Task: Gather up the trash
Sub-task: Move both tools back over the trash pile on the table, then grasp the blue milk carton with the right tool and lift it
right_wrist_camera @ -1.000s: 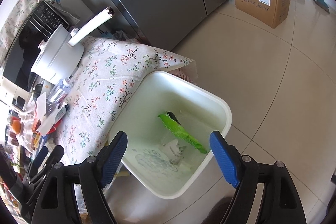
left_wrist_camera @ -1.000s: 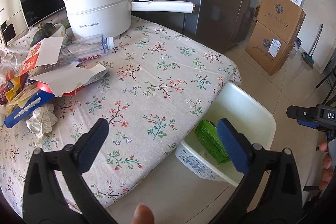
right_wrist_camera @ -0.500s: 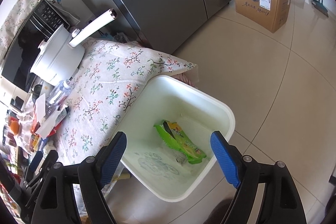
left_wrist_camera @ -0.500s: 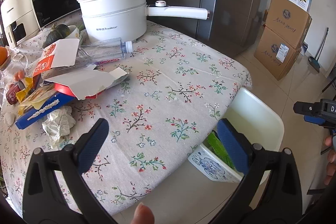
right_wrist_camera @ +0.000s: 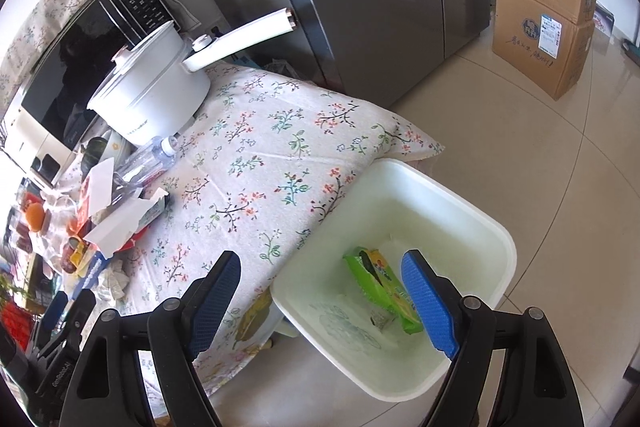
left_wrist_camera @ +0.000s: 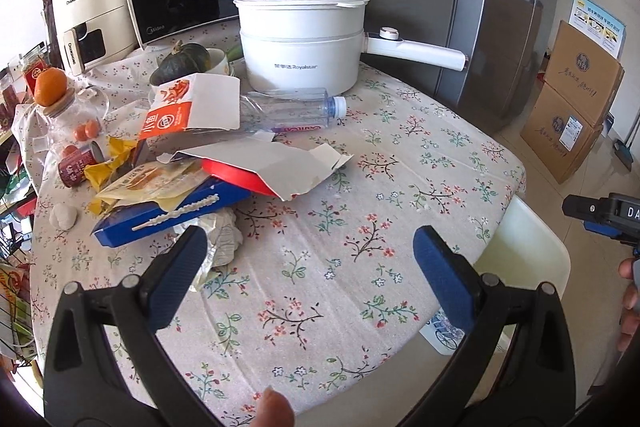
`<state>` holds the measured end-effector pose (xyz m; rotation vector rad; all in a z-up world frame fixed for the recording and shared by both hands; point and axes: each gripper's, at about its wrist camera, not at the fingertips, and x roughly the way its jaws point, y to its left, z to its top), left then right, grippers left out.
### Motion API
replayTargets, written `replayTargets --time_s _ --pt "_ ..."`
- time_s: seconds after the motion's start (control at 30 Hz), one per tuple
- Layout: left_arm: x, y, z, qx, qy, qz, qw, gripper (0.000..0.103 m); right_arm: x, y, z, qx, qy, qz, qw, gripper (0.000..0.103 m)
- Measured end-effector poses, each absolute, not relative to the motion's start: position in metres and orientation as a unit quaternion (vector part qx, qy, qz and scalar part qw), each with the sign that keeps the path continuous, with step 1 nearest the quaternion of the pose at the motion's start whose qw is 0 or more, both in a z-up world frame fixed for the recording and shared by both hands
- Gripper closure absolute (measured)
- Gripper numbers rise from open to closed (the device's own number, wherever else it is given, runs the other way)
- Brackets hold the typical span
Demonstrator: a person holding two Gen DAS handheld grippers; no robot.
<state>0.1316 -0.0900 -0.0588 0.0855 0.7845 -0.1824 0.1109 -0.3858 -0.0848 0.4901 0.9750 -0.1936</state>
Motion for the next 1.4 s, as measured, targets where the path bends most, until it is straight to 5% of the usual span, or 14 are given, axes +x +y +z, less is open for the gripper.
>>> replayTargets --time_s 1.4 --pt "0.208 0.108 -0.09 -0.106 0.441 0.03 0.891 0.001 0.213 -0.191 -0.09 0.113 0.456 0.014 0.883 0.018"
